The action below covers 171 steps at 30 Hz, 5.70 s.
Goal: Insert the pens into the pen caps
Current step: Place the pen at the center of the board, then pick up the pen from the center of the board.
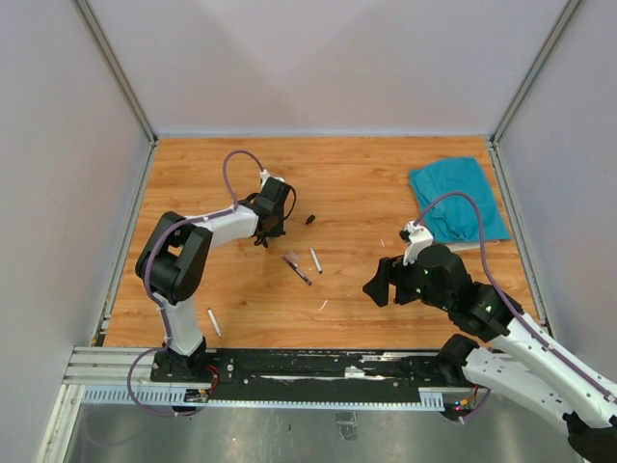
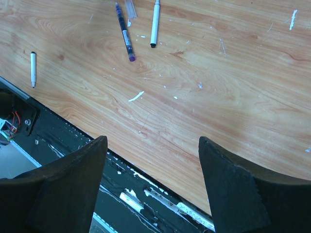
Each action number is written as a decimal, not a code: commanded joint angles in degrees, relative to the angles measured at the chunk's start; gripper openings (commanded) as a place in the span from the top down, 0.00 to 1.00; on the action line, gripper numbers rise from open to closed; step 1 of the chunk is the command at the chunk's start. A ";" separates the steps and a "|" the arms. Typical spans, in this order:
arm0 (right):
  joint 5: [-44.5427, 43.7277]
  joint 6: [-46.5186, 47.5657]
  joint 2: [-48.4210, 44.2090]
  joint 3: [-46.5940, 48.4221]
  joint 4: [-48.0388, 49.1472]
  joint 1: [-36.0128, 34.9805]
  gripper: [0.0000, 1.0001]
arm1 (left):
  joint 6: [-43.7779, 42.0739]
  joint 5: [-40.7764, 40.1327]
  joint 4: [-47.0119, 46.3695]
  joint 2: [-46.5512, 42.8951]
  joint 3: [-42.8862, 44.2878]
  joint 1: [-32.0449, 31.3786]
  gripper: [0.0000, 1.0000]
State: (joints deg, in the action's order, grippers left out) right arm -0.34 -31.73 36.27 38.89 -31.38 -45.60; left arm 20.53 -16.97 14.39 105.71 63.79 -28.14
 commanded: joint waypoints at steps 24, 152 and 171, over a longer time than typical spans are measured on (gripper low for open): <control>0.69 0.35 0.15 -0.58 -0.44 0.80 0.22 | -0.82 0.75 0.73 3.37 1.72 0.72 0.74; -1.43 22.67 68.82 33.59 5.28 -13.98 0.89 | -1.03 7.99 10.02 -73.19 -19.61 1.16 0.65; 21.66 -3.86 46.67 9.42 42.79 -8.80 0.94 | 21.28 23.35 -13.33 -78.25 -38.14 0.38 0.23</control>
State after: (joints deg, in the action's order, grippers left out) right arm 17.89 -26.09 86.08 51.24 0.47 -55.94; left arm 35.81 4.84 8.62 29.47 28.01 -27.42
